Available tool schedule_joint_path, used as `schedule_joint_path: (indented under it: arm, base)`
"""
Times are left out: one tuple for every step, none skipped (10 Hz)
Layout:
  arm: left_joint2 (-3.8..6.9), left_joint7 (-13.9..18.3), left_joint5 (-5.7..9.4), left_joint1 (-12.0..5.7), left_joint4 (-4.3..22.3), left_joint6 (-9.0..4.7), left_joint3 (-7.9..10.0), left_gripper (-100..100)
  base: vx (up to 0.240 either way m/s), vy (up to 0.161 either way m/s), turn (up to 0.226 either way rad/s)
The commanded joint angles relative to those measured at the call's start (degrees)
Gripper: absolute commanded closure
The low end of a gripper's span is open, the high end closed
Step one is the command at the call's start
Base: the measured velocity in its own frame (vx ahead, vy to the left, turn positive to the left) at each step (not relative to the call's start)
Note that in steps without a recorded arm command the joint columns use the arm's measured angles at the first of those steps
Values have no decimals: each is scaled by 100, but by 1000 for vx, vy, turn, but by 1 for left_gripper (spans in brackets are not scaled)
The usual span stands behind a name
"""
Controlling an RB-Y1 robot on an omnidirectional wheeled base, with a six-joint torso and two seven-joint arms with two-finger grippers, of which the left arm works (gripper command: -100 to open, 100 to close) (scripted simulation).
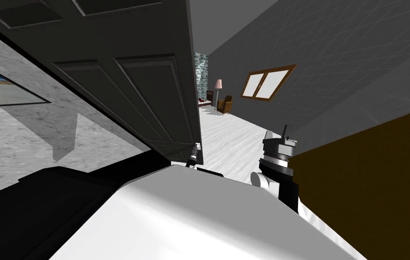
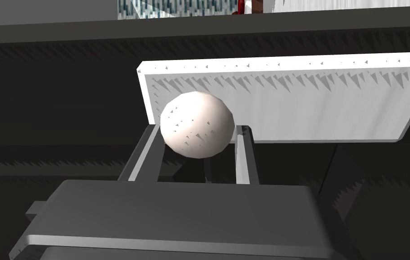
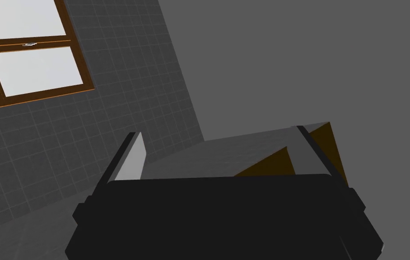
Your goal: Push the door open
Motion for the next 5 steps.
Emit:
schedule_joint_path:
  arm:
    - [0, 0, 0, 0, 0, 0, 0, 100]
    - [123, -30, 66, -13, -19, -16, 119, 100]
    - [160, -44, 93, -16, -20, -19, 165, 100]
    - [191, -60, 122, -19, -22, -23, 216, 100]
    - [213, -77, 154, -23, -24, -27, 272, 100]
  base:
    - [84, -23, 32]
    - [119, -35, 35]
    - [187, -44, 61]
    - [181, -87, 53]
    - [172, -90, 78]
